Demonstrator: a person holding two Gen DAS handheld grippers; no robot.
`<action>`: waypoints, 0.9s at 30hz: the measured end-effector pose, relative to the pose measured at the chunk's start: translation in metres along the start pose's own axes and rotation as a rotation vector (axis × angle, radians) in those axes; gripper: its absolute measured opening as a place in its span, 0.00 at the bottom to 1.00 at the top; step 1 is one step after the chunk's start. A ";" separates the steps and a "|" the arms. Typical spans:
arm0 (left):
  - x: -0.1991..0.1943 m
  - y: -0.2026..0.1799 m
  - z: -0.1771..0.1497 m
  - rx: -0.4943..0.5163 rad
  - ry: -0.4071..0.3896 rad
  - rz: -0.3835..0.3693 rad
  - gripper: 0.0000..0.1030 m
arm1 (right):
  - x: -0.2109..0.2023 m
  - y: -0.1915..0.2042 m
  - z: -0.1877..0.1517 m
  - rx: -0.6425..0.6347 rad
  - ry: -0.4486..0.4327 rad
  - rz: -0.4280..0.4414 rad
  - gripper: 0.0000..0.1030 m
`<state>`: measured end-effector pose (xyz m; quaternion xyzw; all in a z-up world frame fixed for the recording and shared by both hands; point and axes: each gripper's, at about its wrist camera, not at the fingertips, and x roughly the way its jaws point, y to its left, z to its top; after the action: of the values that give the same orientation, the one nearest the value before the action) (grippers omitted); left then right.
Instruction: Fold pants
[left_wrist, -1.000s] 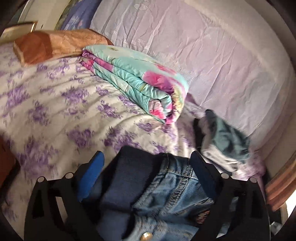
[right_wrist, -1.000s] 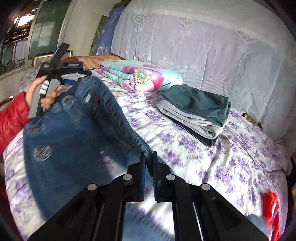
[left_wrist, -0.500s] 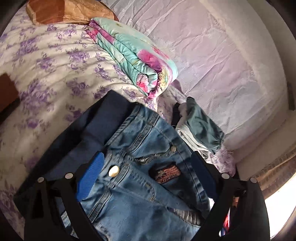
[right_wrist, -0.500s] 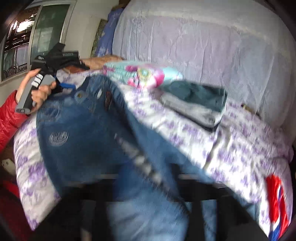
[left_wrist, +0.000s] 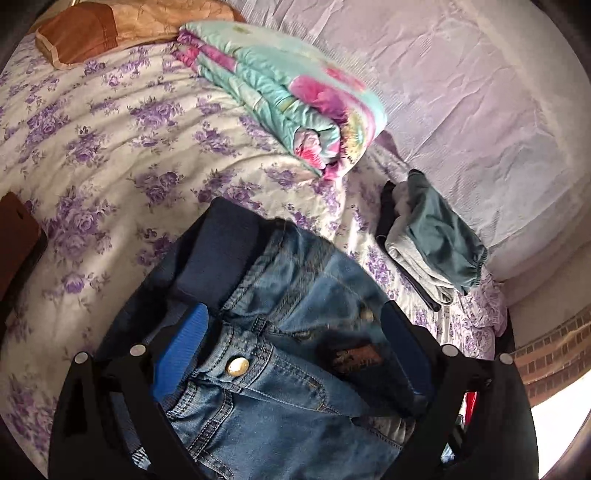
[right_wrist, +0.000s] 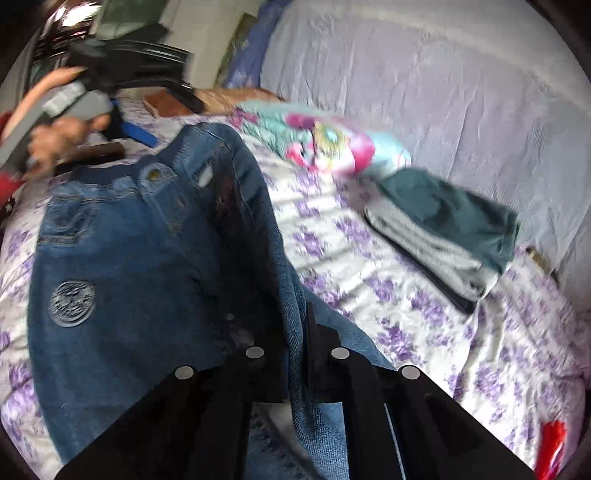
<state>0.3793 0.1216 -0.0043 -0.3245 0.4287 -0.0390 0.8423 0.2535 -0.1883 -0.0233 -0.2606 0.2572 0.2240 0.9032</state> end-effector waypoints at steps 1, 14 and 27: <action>0.000 -0.002 0.002 -0.001 0.011 -0.007 0.89 | -0.006 0.003 -0.002 -0.013 -0.007 -0.006 0.06; -0.028 0.014 -0.029 -0.017 0.029 0.030 0.55 | -0.060 0.027 -0.033 0.015 -0.056 0.025 0.06; -0.076 0.043 -0.078 0.211 0.009 0.002 0.22 | -0.109 0.072 -0.060 -0.003 -0.040 0.146 0.07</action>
<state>0.2639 0.1414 -0.0096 -0.2333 0.4261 -0.0847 0.8700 0.1108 -0.1980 -0.0292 -0.2379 0.2572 0.2947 0.8890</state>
